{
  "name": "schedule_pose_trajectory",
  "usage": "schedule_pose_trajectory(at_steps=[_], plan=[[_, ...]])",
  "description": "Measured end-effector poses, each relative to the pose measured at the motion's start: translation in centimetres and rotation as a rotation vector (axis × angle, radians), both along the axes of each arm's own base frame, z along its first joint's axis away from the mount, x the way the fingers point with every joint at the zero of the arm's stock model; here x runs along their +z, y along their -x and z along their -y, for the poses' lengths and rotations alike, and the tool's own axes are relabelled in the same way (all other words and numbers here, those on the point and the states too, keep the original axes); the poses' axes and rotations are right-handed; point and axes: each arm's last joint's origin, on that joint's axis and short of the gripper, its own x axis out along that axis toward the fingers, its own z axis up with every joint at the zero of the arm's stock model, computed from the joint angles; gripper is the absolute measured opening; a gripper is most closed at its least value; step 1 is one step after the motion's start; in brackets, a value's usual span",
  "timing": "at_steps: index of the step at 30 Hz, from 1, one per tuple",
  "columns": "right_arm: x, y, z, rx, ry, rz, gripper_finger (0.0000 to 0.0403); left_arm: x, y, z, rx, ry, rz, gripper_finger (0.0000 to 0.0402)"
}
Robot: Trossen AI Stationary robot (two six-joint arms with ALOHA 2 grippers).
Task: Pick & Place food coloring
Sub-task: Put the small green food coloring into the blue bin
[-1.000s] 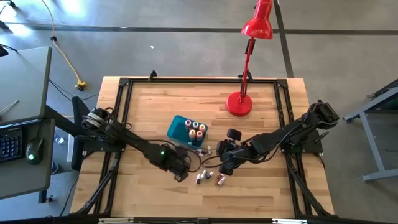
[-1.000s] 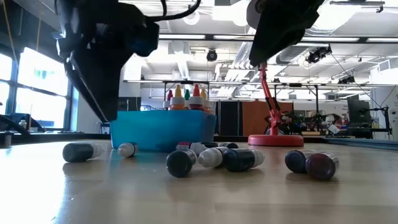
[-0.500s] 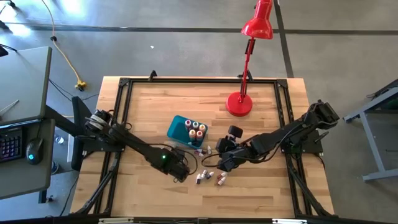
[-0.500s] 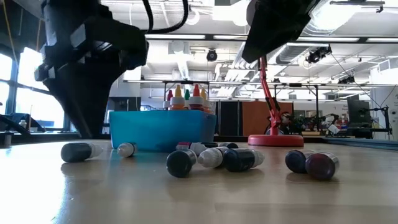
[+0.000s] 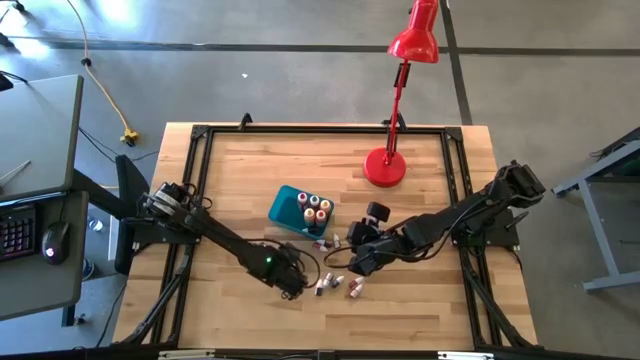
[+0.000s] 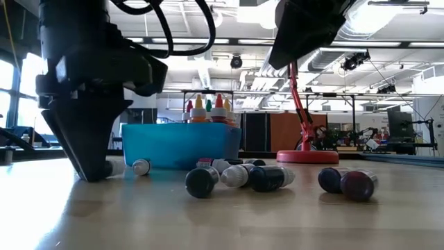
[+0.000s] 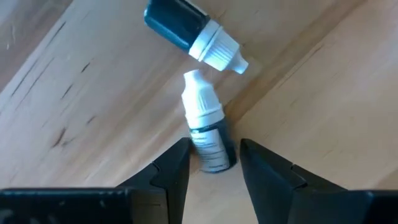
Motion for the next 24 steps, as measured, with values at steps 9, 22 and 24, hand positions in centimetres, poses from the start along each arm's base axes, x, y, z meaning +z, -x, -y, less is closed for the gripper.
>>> schedule_pose_trajectory(at_steps=[9, 22, 24], plan=[[0.06, -0.07, -0.03, 0.0, -0.004, 0.01, 0.0123, -0.02, -0.03, -0.09, -0.014, -0.038, 0.013, 0.0134], [-0.07, -0.08, -0.38, 0.07, -0.104, -0.027, 0.0123, -0.08, 0.01, -0.37, -0.005, -0.102, 0.026, 0.0064], [-0.12, -0.07, -0.5, 0.101, -0.149, -0.046, 0.0123, 0.13, 0.11, -0.43, -0.023, -0.109, 0.024, 0.0063]])
